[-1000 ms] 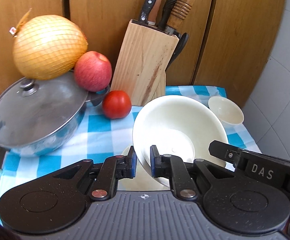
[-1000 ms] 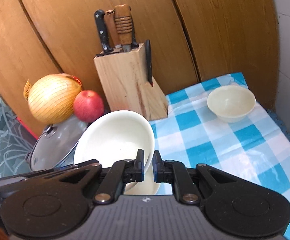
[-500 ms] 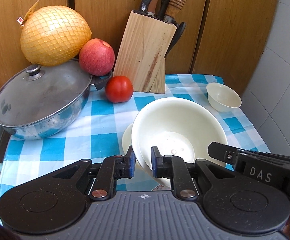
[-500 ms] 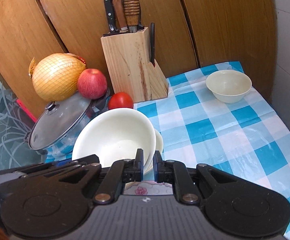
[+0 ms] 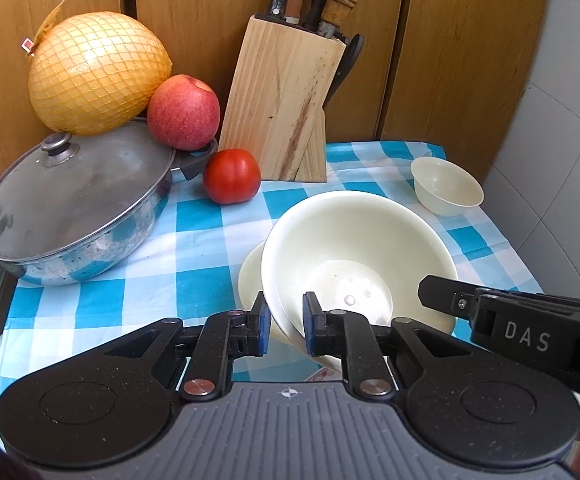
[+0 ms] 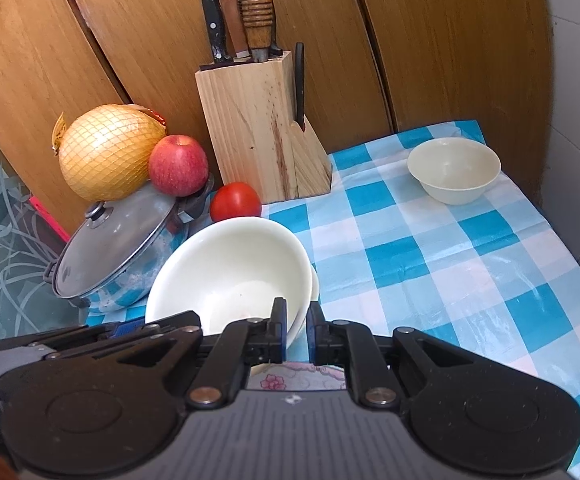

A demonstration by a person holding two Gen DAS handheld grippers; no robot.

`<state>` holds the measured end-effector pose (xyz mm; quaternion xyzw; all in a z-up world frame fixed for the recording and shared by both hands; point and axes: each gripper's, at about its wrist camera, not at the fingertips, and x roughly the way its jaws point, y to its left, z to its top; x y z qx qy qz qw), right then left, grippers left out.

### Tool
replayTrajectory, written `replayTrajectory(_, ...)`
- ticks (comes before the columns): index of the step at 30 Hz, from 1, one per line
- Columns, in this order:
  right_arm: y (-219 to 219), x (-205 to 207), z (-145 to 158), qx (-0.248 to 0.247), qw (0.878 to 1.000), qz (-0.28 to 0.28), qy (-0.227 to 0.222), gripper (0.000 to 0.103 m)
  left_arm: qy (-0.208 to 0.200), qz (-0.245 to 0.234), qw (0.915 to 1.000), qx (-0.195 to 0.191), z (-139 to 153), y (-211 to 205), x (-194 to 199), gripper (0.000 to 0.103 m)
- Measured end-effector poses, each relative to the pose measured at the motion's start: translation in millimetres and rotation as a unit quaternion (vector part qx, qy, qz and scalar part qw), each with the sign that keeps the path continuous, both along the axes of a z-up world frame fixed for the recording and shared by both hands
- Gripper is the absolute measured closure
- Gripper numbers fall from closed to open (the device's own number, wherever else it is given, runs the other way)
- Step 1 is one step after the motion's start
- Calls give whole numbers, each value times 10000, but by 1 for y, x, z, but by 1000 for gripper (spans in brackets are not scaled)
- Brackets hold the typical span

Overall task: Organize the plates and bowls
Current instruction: 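Lower the large cream bowl onto the plate stack with both tools, then open both tools and move them to the small cream bowl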

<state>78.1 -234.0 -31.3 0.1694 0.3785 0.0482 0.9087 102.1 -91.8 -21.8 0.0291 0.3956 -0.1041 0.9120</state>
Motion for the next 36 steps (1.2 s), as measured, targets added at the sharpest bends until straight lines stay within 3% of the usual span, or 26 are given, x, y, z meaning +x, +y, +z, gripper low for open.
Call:
replayTrajectory(24, 18, 45, -24, -348, 9992, 99, 176, 88, 230, 175, 9994, 177, -25, 6, 40, 79)
replayTrajectory(28, 16, 47, -28, -549, 9983, -97, 166, 83, 325, 335, 9988, 172, -28, 15, 47, 79)
replayTrajectory(36, -20, 45, -20, -286, 9980, -548, 112, 82, 246, 280, 9993, -9, -18, 23, 43, 76)
